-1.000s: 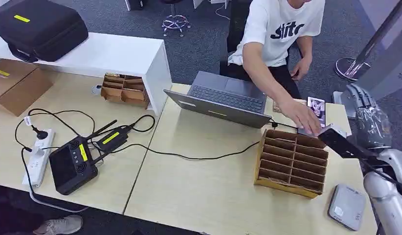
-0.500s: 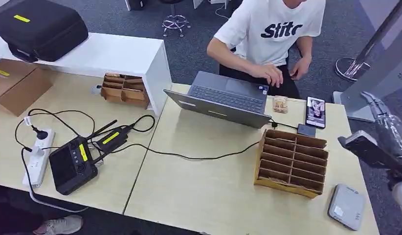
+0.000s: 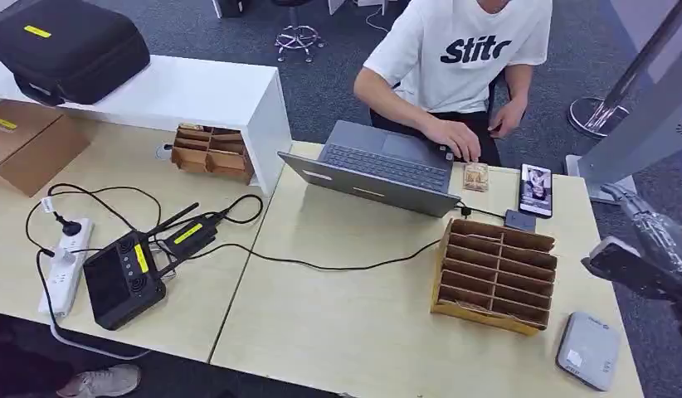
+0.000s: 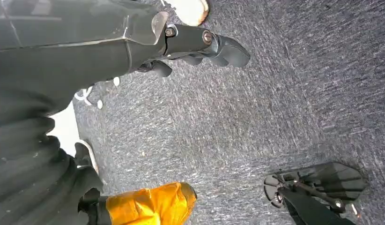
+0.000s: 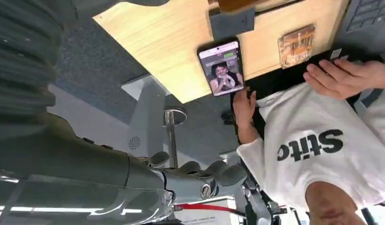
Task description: Pass the card to the sensor for recognition and then transmit it.
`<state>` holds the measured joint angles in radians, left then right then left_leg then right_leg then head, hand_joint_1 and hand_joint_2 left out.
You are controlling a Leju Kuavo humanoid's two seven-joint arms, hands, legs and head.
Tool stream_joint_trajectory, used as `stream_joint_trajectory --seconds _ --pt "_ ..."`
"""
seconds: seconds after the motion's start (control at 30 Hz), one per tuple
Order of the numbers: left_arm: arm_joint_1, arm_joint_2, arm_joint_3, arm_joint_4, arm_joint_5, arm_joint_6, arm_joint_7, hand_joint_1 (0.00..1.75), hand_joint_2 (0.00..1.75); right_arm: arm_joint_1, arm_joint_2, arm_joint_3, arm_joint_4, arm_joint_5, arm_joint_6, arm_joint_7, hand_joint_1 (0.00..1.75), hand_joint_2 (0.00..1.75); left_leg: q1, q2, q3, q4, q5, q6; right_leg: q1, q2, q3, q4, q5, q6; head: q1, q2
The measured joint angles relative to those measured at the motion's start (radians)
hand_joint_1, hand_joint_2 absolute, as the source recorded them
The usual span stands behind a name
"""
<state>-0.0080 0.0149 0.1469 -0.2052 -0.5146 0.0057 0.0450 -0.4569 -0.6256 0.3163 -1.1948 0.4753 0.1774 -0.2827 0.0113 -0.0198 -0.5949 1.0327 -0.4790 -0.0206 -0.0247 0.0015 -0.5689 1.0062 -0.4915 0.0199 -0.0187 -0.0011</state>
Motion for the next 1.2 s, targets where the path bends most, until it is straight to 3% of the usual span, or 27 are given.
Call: stream_joint_trajectory --seconds 0.4,0.8,1.2 --pt "-0.002 -0.002 0.001 0.000 -0.009 0.000 0.003 0.00 1.75 -0.012 0.058 0.077 0.060 -0.008 -0.067 -0.015 0.00 1.75 0.000 0.000 0.000 0.000 0.000 0.000 0.000 0.000 0.000 0.000 0.000 0.000 0.000 0.000" --pt "-0.001 -0.005 0.015 0.000 -0.010 0.003 0.003 0.00 1.75 0.098 0.159 0.052 0.060 -0.051 -0.142 -0.036 0.00 1.75 0.000 0.000 0.000 0.000 0.000 0.000 0.000 0.000 0.000 0.000 -0.001 0.001 0.000 0.000" --pt "-0.001 -0.005 0.020 0.000 -0.016 0.003 0.003 0.00 1.75 0.132 0.199 0.015 0.063 -0.046 -0.163 -0.043 0.00 1.75 0.000 0.000 0.000 0.000 0.000 0.000 0.000 0.000 0.000 0.000 -0.001 0.001 0.000 0.000"
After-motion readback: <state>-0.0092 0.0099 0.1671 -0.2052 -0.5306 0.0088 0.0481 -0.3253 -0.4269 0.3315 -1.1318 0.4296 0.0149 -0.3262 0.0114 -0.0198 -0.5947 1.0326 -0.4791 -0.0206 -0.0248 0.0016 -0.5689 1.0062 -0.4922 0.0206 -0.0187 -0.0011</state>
